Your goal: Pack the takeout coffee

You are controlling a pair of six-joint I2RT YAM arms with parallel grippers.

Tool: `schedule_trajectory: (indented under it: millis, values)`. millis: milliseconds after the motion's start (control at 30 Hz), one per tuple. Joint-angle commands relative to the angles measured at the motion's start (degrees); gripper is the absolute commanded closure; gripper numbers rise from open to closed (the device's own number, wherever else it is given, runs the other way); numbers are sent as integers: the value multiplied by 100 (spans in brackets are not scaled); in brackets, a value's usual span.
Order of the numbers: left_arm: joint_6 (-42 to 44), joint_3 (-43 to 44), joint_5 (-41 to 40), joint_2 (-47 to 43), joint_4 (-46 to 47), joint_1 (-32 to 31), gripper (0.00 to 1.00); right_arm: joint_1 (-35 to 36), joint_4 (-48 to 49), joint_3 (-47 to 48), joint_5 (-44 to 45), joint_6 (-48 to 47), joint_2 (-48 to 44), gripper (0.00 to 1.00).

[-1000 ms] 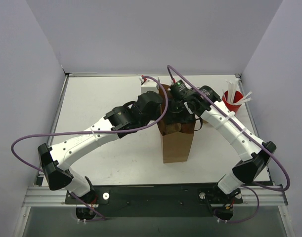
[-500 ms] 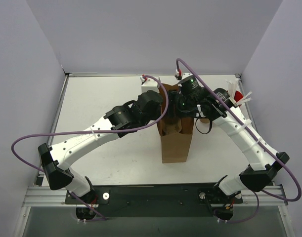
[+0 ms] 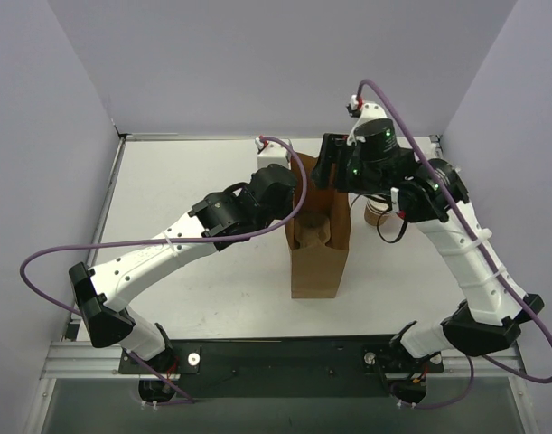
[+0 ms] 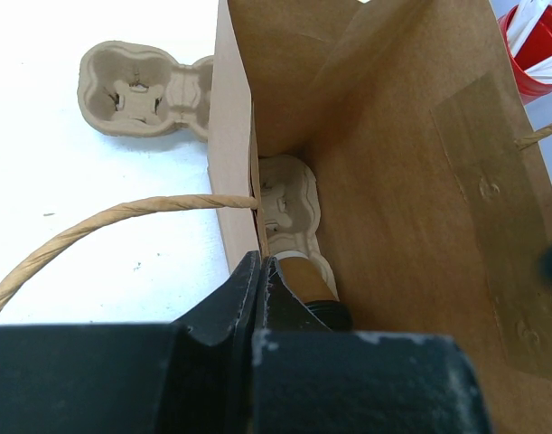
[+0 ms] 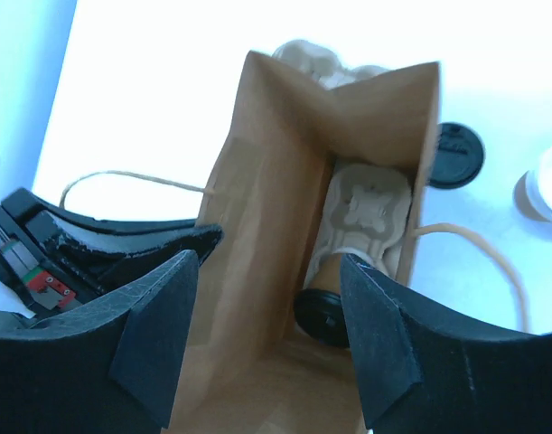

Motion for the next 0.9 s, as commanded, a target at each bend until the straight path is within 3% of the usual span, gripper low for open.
schedule_trajectory:
  millis: [0, 100, 267, 567, 867]
  values:
    - [22, 233, 29, -69, 156, 47, 100, -248, 152, 346, 602, 26, -395, 40]
    - [30, 189, 37, -95, 191, 39, 100, -450, 143, 355, 866, 114, -562, 39]
    - [127, 137, 99, -157, 419, 65, 87, -871, 47, 127, 1429, 263, -764, 35]
    - [312, 277, 266, -52, 727, 153, 66, -2031, -332, -971, 841, 668, -931, 35]
    - [399, 251, 257, -113, 981, 223, 57, -2839, -288, -2026, 577, 756, -1046, 36]
